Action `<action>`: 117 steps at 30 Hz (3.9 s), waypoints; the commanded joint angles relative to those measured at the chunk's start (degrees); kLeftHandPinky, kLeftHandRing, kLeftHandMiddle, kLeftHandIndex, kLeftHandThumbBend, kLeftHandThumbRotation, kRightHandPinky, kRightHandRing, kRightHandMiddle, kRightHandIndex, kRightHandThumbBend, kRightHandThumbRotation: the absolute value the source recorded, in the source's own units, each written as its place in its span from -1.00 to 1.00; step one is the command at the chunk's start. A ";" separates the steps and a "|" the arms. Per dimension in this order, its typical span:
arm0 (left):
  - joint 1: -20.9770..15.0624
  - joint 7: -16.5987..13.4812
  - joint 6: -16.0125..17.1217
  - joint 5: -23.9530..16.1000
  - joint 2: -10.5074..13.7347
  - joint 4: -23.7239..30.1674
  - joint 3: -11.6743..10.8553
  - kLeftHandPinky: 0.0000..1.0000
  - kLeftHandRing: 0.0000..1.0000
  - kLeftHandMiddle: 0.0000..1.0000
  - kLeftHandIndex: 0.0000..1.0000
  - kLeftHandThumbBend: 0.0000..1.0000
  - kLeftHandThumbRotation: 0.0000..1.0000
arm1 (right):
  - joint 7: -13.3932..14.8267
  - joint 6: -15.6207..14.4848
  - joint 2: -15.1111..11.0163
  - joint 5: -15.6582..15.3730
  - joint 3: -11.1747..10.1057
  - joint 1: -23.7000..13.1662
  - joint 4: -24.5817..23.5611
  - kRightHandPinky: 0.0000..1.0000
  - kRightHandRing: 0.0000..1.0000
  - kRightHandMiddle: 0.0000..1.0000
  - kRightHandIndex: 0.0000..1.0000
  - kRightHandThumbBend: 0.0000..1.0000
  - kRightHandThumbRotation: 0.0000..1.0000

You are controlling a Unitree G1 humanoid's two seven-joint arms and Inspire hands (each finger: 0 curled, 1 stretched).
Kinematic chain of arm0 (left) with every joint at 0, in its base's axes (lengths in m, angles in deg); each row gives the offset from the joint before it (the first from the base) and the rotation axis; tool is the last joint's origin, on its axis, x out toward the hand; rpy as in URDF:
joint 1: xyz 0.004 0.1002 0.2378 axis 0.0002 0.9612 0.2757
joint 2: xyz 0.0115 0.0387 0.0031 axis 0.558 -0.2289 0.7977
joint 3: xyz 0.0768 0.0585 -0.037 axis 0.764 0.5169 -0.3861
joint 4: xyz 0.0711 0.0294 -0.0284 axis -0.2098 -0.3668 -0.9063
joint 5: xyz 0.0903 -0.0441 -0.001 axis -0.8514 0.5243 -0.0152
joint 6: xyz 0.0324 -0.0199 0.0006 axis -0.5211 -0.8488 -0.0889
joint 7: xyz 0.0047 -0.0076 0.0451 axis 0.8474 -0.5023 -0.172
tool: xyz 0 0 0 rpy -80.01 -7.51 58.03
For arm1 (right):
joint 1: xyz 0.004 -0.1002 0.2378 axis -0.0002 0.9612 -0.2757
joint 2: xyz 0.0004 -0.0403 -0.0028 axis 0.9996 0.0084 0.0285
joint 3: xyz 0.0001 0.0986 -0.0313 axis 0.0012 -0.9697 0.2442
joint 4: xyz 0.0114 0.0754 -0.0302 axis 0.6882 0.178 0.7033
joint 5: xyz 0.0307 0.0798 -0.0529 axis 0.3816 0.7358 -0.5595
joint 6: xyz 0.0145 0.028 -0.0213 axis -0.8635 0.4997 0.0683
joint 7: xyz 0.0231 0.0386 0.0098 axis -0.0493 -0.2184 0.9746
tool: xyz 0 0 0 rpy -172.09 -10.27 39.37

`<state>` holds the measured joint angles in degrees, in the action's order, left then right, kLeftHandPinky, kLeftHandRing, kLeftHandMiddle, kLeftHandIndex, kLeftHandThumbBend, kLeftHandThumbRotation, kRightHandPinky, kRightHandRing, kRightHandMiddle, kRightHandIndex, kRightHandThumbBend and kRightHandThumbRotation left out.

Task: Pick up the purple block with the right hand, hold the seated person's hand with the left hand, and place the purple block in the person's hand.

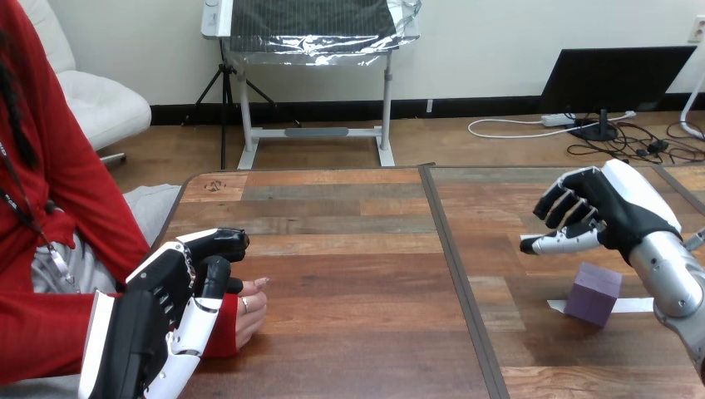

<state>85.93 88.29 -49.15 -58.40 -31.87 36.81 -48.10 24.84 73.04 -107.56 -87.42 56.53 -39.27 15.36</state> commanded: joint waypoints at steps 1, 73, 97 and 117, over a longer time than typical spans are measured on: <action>-2.09 -0.43 0.68 -0.75 -1.32 0.07 -0.79 0.18 0.44 0.40 0.27 -0.14 0.43 | 0.13 0.56 -0.47 0.68 -0.54 -3.09 -2.91 -0.14 -0.09 -0.01 0.00 0.58 -1.00; -2.13 -1.31 0.69 -1.87 -1.45 0.35 -0.34 0.13 0.39 0.37 0.23 -0.27 0.34 | -14.71 -3.47 -8.26 -4.22 2.17 -6.33 -4.13 0.50 0.57 0.58 0.63 1.00 -0.43; -1.80 -1.32 0.01 -2.40 -1.10 1.26 -0.68 0.13 0.40 0.39 0.24 -0.25 0.35 | -23.13 -2.78 -10.39 -2.47 0.94 -6.61 -4.62 0.47 0.62 0.64 0.67 1.00 -0.54; -2.61 -0.88 0.73 -1.65 -0.91 0.58 -0.68 0.10 0.37 0.36 0.22 -0.37 0.31 | -21.26 -3.81 -9.72 -5.26 3.34 -5.24 -4.42 0.47 0.52 0.56 0.60 1.00 -0.59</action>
<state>85.91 87.17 -49.42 -60.28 -31.87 35.80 -48.24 1.93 68.97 -116.71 -92.24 59.02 -40.79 13.03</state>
